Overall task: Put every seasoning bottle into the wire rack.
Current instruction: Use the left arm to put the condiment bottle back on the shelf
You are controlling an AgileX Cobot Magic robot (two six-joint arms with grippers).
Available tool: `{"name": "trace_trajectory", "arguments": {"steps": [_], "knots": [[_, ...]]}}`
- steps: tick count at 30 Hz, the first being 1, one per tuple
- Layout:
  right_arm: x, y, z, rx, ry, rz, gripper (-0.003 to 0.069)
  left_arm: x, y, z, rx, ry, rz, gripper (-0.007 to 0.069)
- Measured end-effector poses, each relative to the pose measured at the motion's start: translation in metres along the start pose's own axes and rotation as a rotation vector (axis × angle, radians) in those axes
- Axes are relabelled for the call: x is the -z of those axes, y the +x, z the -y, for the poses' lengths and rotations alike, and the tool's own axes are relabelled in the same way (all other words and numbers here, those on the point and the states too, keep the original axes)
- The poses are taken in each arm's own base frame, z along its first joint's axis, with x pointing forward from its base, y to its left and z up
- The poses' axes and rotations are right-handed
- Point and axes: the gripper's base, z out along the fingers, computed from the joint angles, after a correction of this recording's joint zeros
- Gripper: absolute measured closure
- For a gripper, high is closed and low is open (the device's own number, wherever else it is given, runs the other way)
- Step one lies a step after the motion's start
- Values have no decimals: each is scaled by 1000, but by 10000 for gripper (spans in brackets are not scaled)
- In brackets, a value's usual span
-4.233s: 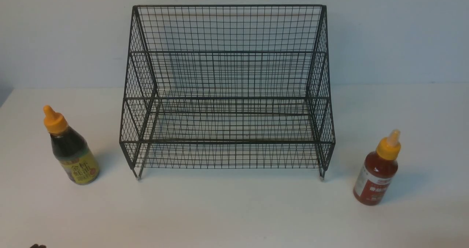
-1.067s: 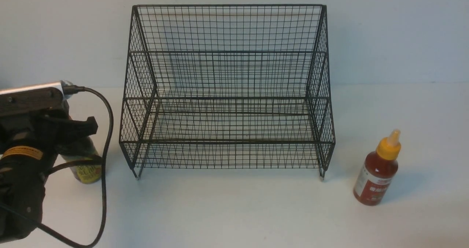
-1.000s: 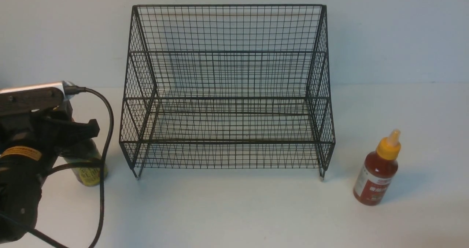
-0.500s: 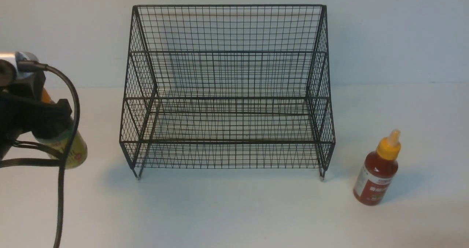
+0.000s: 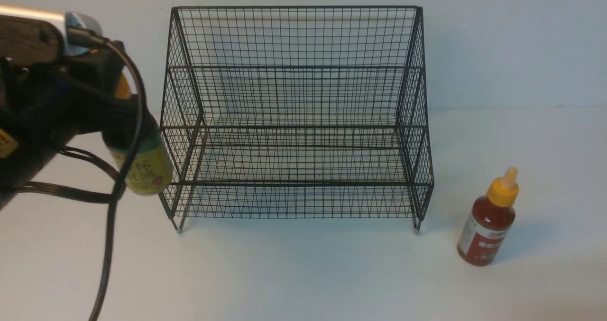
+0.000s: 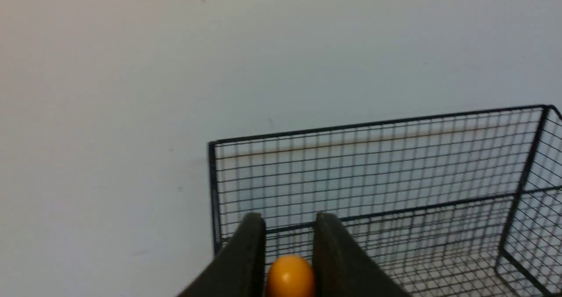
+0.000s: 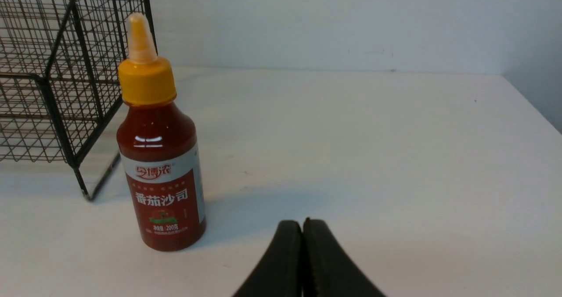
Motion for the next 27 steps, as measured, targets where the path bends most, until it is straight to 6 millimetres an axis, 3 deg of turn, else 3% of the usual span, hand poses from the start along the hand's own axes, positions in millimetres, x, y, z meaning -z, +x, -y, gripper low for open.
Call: {"name": "trace_trajectory", "arguments": {"steps": [8, 14, 27], "knots": [[0, 0, 0, 0, 0, 0, 673, -32, 9, 21, -1, 77, 26, 503], [0, 0, 0, 0, 0, 0, 673, -53, 14, 25, -2, 84, 8, 503], [0, 0, 0, 0, 0, 0, 673, -68, 43, 26, -9, 81, -127, 503]]}}
